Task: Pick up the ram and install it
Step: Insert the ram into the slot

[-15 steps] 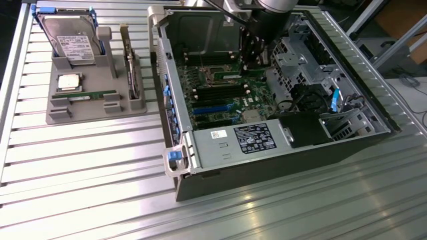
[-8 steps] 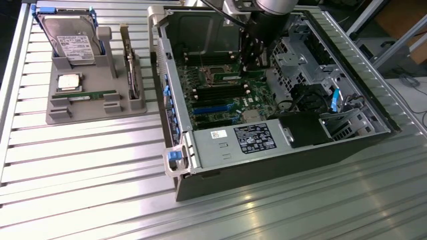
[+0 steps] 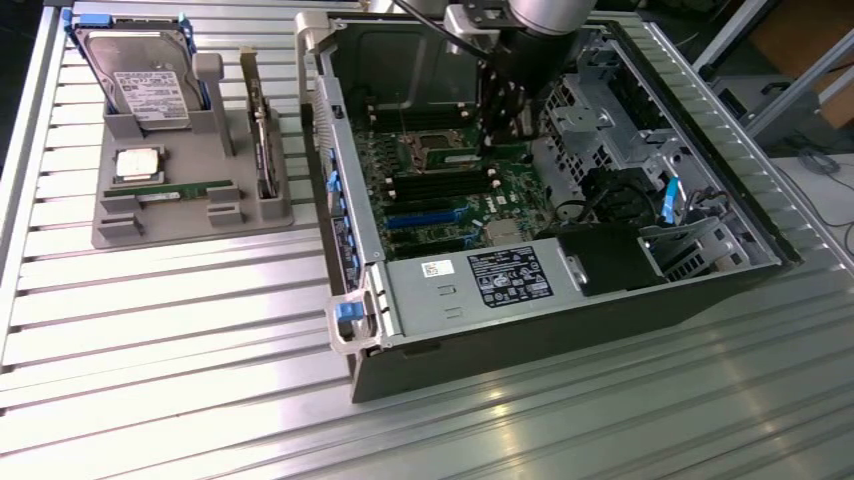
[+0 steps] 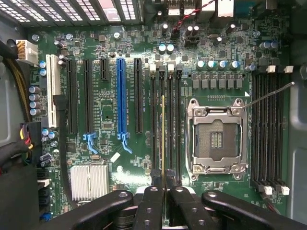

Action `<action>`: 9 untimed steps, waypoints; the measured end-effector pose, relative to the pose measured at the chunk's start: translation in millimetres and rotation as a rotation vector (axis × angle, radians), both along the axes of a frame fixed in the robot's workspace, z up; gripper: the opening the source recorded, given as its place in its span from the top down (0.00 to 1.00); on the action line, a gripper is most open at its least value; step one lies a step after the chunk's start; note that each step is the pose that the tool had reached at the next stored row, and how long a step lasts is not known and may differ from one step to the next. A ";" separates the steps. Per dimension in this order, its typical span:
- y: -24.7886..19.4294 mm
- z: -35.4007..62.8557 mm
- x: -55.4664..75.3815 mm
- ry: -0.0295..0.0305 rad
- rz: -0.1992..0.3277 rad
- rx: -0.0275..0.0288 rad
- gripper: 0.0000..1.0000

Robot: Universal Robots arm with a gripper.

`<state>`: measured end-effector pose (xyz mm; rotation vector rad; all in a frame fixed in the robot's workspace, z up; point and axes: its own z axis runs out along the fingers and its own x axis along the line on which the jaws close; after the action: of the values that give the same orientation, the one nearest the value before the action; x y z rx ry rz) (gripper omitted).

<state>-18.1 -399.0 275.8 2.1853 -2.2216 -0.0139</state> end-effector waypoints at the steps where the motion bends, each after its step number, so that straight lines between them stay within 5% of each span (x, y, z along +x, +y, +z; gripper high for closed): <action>1: 0.0 -0.9 0.0 0.0000 0.000 0.0000 0.88; 9: 0.0 -6.0 0.0 0.0000 0.000 0.0001 0.88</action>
<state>-18.1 -399.0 269.9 2.1854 -2.2217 -0.0141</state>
